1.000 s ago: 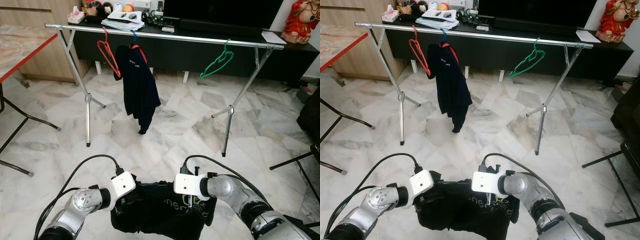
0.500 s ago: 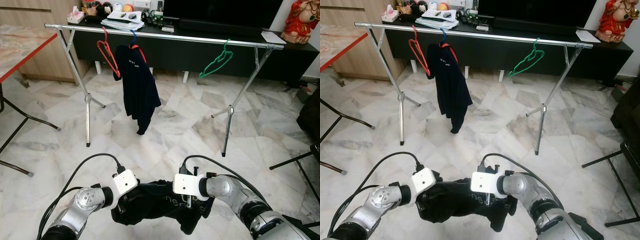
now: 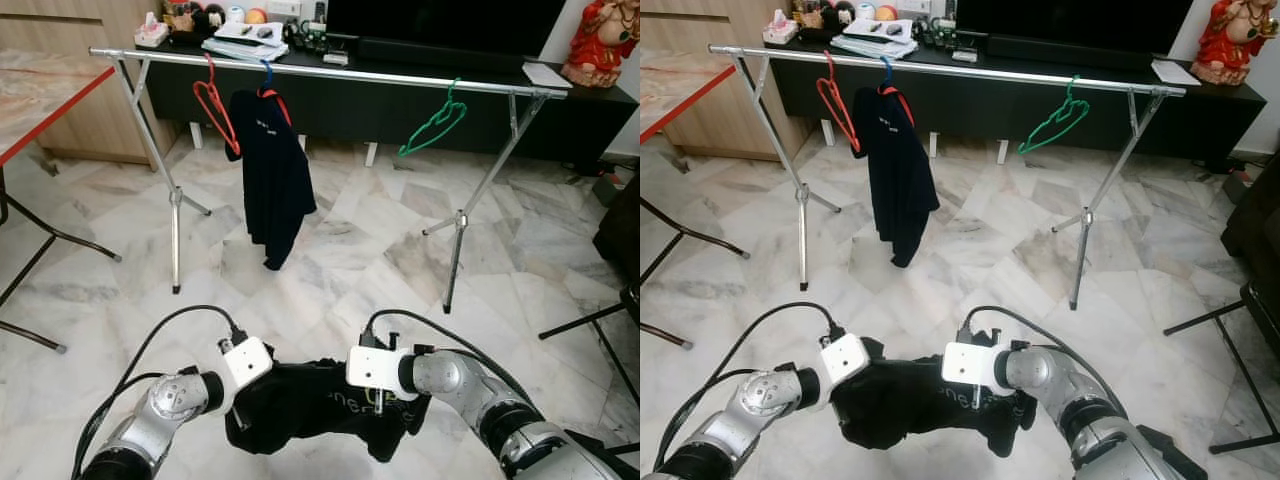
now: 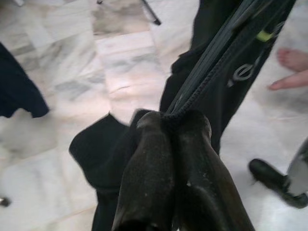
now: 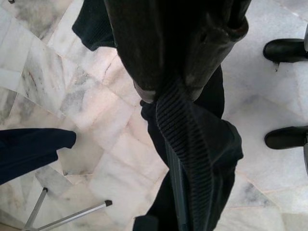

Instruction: Hang hanger

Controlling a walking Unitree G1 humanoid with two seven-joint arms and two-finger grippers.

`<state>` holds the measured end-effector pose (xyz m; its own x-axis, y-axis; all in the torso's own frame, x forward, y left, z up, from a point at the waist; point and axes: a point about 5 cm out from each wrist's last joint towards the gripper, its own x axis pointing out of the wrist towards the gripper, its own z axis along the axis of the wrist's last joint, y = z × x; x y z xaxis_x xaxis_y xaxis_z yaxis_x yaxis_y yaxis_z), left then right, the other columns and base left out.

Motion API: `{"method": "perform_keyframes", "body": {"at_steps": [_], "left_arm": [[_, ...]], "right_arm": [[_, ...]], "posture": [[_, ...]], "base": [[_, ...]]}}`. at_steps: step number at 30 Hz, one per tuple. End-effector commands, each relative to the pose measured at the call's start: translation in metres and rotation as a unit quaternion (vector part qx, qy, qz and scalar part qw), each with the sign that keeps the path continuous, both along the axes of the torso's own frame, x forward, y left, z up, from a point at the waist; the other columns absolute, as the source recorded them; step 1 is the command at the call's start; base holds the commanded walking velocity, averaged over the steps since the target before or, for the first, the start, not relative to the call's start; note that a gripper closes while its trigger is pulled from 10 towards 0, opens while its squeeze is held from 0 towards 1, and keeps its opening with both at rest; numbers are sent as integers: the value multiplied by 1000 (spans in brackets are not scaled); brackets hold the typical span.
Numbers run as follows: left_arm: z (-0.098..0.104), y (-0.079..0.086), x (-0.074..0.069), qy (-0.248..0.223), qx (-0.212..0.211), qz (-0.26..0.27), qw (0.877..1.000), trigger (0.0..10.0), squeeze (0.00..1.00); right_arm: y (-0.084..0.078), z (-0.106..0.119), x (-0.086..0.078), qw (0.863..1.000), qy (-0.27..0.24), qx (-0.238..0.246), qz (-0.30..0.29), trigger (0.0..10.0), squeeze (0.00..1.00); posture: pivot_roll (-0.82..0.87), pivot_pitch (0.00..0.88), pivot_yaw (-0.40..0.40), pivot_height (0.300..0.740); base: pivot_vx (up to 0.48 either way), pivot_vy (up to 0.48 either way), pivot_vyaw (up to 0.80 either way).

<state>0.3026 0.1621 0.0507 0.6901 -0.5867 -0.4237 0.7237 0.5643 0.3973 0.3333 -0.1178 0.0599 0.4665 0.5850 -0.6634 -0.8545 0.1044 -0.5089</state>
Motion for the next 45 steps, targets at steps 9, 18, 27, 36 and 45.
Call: {"method": "perform_keyframes", "body": {"at_steps": [9,18,27,36,45], "left_arm": [[-10,34,4,-14,64,122,990,0,0],[-21,76,3,-7,176,273,946,0,0],[-38,85,-10,54,214,310,925,0,0],[-59,50,-26,171,134,198,956,0,0],[-53,46,-21,159,123,177,963,0,0]], "right_arm": [[-13,1,3,999,-7,19,-46,10000,0],[-17,10,7,996,-9,57,-68,10000,0],[-24,6,6,991,-2,76,-107,10000,0],[-23,10,9,983,13,122,-135,10000,0],[-24,12,9,980,22,140,-142,10000,0]], "posture": [[49,133,-97,740],[41,134,-95,740],[43,134,-92,740],[43,136,-91,740],[44,134,-92,740]], "base": [[0,0,0],[0,0,0],[0,0,0],[0,0,0],[0,0,0]]}}
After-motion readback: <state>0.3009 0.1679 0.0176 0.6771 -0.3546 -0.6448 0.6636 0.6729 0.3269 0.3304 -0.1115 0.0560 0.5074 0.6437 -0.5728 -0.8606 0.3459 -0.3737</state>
